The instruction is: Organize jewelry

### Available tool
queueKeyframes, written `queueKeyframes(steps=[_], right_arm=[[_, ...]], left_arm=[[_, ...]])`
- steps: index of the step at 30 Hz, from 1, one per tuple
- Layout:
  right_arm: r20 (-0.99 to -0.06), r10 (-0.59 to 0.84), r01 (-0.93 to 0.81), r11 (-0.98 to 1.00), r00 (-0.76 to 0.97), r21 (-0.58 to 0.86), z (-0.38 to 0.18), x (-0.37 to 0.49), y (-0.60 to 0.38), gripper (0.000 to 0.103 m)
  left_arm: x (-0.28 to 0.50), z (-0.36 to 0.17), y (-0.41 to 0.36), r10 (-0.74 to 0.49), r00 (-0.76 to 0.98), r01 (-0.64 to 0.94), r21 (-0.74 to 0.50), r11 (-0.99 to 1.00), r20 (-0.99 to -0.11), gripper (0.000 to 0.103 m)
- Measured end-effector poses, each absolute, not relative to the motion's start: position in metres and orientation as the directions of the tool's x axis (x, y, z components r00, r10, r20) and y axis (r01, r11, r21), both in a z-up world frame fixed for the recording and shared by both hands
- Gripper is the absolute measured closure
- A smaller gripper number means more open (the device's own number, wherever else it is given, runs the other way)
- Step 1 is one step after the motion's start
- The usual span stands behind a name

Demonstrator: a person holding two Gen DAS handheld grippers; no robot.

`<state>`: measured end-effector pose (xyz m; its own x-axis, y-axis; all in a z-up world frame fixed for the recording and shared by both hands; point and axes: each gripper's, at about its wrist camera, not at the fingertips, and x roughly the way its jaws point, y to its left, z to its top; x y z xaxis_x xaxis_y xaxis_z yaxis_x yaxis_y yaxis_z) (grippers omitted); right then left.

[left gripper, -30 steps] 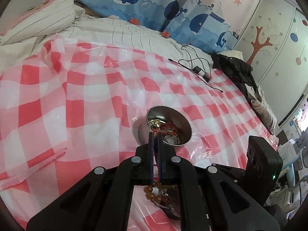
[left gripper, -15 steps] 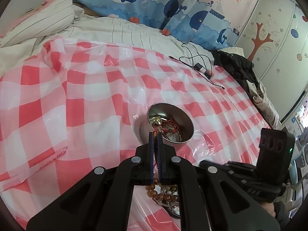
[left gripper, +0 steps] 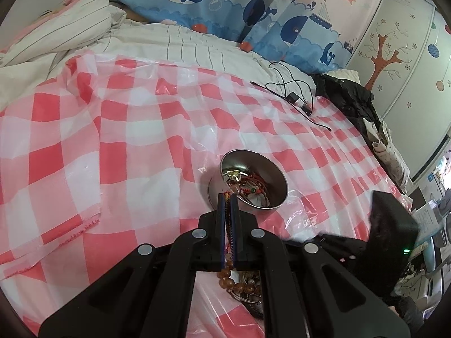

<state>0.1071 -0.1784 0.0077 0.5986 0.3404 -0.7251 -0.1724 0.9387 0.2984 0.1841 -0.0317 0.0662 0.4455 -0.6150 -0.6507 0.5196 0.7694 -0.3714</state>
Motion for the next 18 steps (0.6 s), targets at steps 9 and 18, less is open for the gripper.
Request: queueKeyframes(steps=[9,18], right_arm=[[-0.528,0.516,-0.132,0.788,0.675,0.601,0.021,0.091,-0.229,0.099],[-0.454,0.539,-0.123,0.728,0.709,0.674,0.033,0.08,-0.25,0.099]], left_arm=[[0.183,0.066,-0.034,-0.611,0.442,0.528,-0.36,0.769,-0.657,0.1],[0.178,0.068,-0.043,-0.608,0.445,0.549,-0.336,0.765,-0.657,0.1]])
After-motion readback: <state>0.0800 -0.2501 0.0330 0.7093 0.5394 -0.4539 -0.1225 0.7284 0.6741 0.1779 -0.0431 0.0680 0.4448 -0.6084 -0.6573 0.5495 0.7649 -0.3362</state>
